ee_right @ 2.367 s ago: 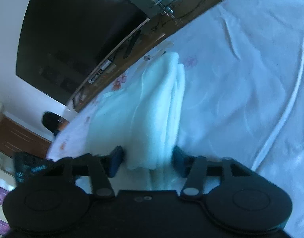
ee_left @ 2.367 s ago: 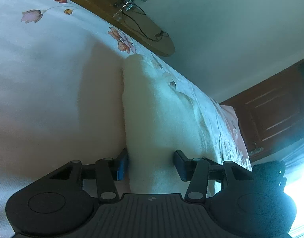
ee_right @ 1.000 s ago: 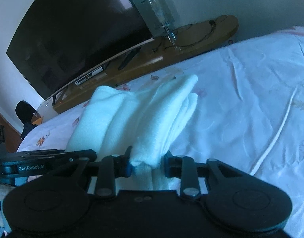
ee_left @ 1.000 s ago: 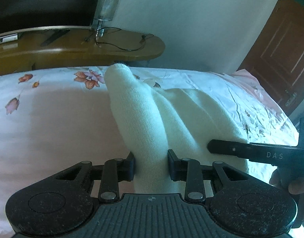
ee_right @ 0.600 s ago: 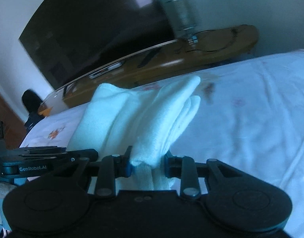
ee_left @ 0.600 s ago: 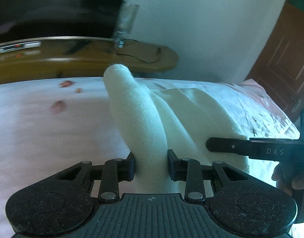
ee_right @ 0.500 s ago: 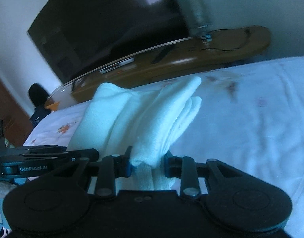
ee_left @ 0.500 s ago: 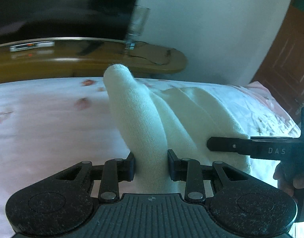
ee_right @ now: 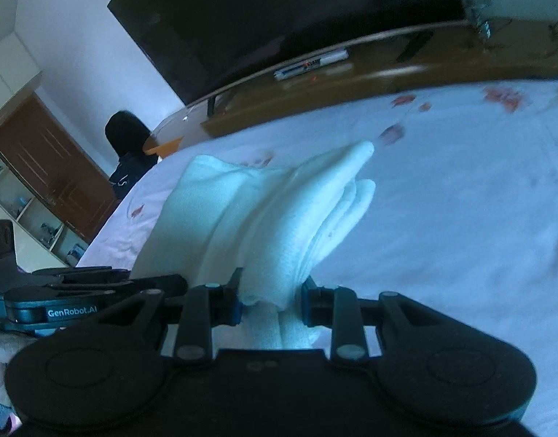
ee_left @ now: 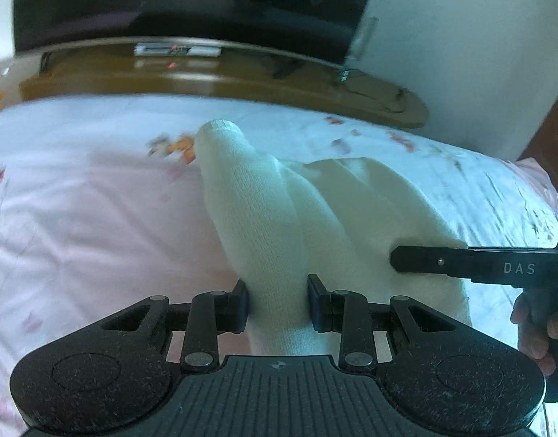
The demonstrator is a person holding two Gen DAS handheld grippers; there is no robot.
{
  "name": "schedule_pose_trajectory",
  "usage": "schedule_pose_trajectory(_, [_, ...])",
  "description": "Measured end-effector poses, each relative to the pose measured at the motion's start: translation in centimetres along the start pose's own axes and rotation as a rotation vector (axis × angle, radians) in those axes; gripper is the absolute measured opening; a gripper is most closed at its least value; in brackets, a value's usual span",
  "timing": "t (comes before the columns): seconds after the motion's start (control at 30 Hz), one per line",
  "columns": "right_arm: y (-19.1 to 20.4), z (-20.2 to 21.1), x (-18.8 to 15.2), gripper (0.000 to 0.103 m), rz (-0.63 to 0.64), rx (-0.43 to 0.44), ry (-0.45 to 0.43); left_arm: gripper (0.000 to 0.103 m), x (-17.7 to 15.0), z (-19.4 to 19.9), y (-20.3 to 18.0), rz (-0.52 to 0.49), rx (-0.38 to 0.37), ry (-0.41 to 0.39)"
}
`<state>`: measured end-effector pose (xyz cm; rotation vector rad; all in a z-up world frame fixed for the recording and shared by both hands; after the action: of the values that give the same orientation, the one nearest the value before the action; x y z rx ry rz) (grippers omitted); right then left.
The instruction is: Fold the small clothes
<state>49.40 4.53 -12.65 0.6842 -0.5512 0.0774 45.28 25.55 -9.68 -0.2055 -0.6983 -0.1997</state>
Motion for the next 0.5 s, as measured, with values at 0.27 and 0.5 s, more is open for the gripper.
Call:
schedule_pose_trajectory(0.27, [-3.0, -3.0, -1.8, 0.032, -0.134, -0.021, 0.037, 0.078, -4.0, -1.5, 3.8, 0.105, -0.009, -0.062])
schedule_pose_trajectory(0.5, [-3.3, 0.0, -0.2, 0.042, -0.089, -0.09, -0.038, 0.078, -1.7, 2.6, 4.9, 0.051, 0.074, -0.165])
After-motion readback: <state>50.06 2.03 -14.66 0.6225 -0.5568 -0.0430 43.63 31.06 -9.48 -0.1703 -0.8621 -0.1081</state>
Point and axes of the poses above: each gripper's, at about its wrist camera, not at the fingertips, and z roughly against the way its jaws point, y to its left, x to its top, the point moved 10 cm from there along -z, roughly the way its jaws point, and after that the axes turned 10 degrees about -z, right-handed, at the moved point
